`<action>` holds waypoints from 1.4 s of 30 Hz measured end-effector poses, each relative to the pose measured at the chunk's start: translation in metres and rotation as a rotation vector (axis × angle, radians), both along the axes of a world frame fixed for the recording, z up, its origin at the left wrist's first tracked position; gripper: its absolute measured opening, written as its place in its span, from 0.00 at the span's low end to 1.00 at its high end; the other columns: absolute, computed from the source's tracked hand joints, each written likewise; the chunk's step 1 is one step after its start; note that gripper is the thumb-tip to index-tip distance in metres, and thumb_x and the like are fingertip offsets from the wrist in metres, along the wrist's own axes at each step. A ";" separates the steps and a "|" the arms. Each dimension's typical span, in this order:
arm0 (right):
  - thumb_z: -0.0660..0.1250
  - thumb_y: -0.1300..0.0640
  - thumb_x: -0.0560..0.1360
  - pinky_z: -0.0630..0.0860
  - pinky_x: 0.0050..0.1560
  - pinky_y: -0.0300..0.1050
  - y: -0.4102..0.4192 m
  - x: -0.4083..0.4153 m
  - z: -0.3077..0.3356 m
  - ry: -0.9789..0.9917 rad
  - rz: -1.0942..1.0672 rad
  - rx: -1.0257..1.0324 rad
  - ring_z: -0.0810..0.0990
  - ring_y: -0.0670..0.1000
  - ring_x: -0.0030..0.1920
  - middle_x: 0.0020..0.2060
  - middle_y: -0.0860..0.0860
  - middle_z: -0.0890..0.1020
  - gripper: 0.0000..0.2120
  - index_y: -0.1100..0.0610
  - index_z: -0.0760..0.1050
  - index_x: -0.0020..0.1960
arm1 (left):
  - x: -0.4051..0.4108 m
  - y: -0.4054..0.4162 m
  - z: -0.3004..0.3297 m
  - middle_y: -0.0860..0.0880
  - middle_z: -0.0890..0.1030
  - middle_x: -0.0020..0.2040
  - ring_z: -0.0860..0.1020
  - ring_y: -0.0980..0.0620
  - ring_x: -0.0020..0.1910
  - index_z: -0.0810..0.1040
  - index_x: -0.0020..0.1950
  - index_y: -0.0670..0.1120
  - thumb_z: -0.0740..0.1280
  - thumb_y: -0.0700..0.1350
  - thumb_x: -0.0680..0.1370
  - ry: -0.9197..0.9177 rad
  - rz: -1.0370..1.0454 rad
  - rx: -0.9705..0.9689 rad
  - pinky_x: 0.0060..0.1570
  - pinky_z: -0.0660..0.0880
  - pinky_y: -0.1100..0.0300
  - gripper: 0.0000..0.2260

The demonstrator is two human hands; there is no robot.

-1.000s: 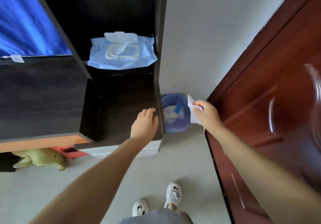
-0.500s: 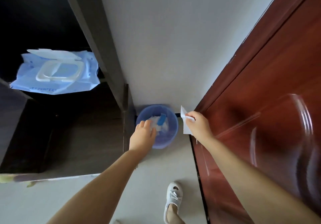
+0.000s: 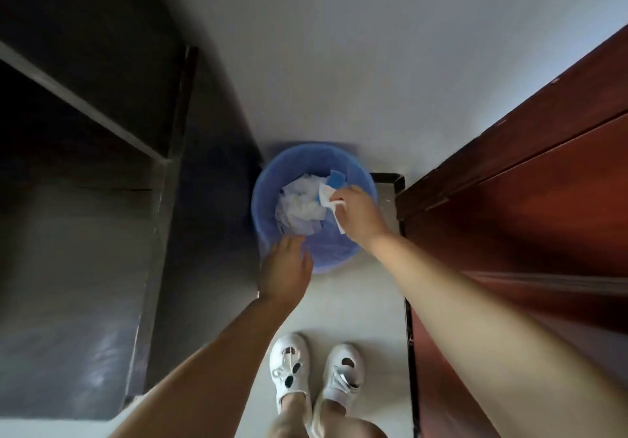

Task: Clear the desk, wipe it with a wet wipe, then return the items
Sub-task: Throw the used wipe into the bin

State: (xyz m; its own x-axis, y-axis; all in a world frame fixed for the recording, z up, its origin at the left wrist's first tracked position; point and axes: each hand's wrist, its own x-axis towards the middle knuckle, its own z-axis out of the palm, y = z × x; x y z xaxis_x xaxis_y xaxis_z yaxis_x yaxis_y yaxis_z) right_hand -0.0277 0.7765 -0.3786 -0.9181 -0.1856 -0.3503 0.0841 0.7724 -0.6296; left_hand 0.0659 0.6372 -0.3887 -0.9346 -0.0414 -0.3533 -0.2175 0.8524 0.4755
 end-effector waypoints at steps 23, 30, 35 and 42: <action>0.60 0.57 0.78 0.69 0.60 0.52 0.020 -0.025 -0.025 0.069 0.098 0.175 0.73 0.62 0.60 0.58 0.62 0.75 0.15 0.63 0.73 0.62 | 0.018 -0.001 -0.035 0.45 0.81 0.48 0.80 0.45 0.46 0.74 0.55 0.44 0.70 0.45 0.64 0.189 -0.269 -0.216 0.46 0.74 0.58 0.20; 0.61 0.50 0.78 0.68 0.60 0.52 0.017 -0.007 0.179 0.234 0.092 0.156 0.72 0.59 0.62 0.61 0.58 0.75 0.20 0.59 0.69 0.66 | -0.012 -0.001 0.166 0.42 0.82 0.50 0.81 0.42 0.48 0.77 0.56 0.40 0.76 0.43 0.63 0.297 -0.146 -0.201 0.45 0.78 0.50 0.23; 0.61 0.49 0.77 0.69 0.60 0.53 -0.003 0.029 0.303 0.370 0.144 0.114 0.73 0.59 0.61 0.61 0.56 0.76 0.20 0.58 0.69 0.66 | -0.001 -0.019 0.294 0.42 0.74 0.64 0.71 0.41 0.64 0.69 0.68 0.40 0.65 0.44 0.76 0.460 -0.055 -0.097 0.63 0.67 0.49 0.21; 0.53 0.41 0.75 0.70 0.63 0.52 -0.043 0.074 0.417 0.496 0.350 0.078 0.72 0.55 0.64 0.63 0.54 0.75 0.27 0.56 0.68 0.67 | 0.052 -0.086 0.405 0.43 0.75 0.63 0.73 0.43 0.62 0.70 0.67 0.42 0.54 0.54 0.74 0.618 0.021 -0.112 0.61 0.70 0.50 0.26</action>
